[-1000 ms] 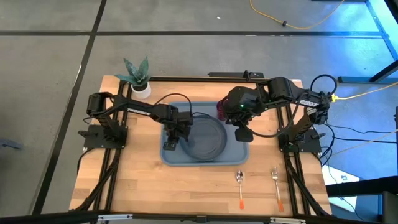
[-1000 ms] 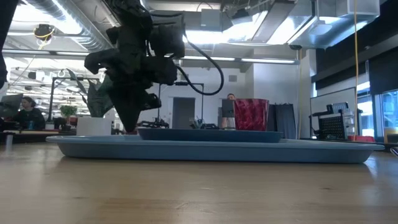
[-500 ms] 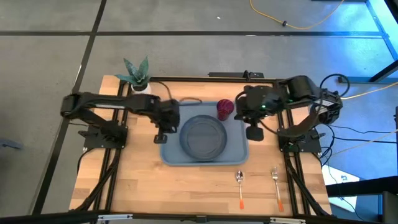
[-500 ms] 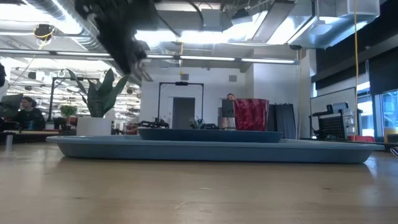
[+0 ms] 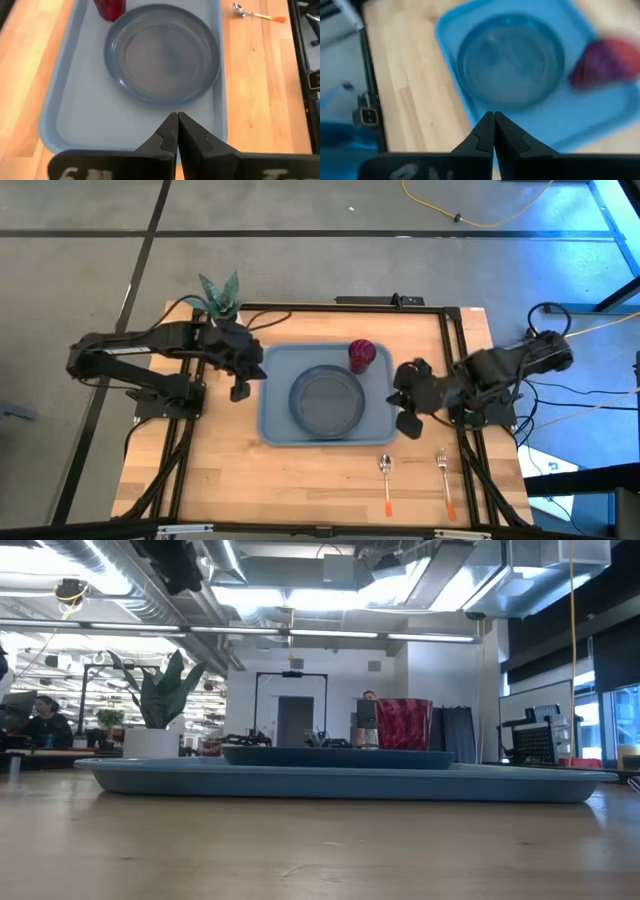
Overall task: Pick and place plate/cup/fork/spoon on tray
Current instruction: Put the orange spoon on the top left of the blue tray
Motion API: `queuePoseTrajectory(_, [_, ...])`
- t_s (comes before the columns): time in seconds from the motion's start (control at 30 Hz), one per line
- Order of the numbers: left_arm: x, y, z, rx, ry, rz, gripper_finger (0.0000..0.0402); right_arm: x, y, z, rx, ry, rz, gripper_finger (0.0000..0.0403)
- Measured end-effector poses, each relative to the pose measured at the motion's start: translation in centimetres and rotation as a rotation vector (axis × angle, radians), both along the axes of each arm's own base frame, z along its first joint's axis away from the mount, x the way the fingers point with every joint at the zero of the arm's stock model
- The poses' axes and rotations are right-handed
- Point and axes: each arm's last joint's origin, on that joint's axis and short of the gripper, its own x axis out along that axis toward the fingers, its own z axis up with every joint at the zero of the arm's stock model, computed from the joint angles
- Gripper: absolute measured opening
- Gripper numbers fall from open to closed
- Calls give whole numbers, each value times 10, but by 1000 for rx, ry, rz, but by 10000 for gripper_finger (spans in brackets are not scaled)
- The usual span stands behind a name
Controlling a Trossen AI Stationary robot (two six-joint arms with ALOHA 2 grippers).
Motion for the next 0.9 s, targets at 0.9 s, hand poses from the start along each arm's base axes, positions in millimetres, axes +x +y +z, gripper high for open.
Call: queuePoseTrajectory(0.9, [-25, -3, 4, 44, 32, -72, 0, 21, 112, -110, 710, 525, -500, 10])
